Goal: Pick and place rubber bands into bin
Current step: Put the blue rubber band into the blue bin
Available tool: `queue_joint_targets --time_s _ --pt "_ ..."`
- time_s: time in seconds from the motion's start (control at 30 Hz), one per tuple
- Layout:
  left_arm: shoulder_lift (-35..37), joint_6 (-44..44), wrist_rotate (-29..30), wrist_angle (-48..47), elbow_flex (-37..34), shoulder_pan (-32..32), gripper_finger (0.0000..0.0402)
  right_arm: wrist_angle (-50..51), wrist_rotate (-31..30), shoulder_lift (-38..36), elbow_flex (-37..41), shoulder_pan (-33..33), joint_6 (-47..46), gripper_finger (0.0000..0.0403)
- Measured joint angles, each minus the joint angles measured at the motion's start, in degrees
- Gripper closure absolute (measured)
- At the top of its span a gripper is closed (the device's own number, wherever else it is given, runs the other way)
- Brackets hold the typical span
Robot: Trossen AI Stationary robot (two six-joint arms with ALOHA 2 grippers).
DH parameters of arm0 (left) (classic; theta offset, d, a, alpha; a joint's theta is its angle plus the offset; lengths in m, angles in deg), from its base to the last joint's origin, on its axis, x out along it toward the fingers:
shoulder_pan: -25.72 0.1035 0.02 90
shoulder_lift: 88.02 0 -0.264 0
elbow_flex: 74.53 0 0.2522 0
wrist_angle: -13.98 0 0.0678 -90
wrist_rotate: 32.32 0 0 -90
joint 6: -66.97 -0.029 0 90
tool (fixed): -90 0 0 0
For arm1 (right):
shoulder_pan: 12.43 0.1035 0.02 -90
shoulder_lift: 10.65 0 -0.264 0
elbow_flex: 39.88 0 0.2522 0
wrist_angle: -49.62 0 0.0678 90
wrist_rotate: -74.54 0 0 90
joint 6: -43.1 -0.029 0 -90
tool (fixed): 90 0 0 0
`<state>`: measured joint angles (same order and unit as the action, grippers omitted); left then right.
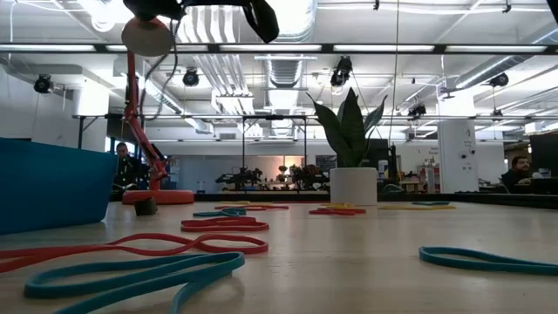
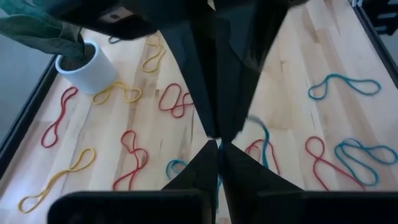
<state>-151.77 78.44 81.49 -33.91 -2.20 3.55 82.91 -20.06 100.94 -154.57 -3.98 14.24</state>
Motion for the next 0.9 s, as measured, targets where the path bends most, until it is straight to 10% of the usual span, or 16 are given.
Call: queue_joint_targets --time_s 0.4,0.7,0.9 --pt "1.62 4.48 -3.06 -18.17 6.47 -0.18 0.0401 12.06 -6.11 -0.2 -6.48 -0.09 -1.45 0.0285" --pt "3.63 19.44 -26.03 -38.66 14.8 -1.52 0.0402 21.05 -12.03 -0.22 -11.09 -0.82 2.93 0.0207" --pt "4.07 29.49 -27.51 -40.36 7.77 -8.0 0.0402 22.6 -5.09 -0.22 -8.94 -2.79 -0.56 0.0204"
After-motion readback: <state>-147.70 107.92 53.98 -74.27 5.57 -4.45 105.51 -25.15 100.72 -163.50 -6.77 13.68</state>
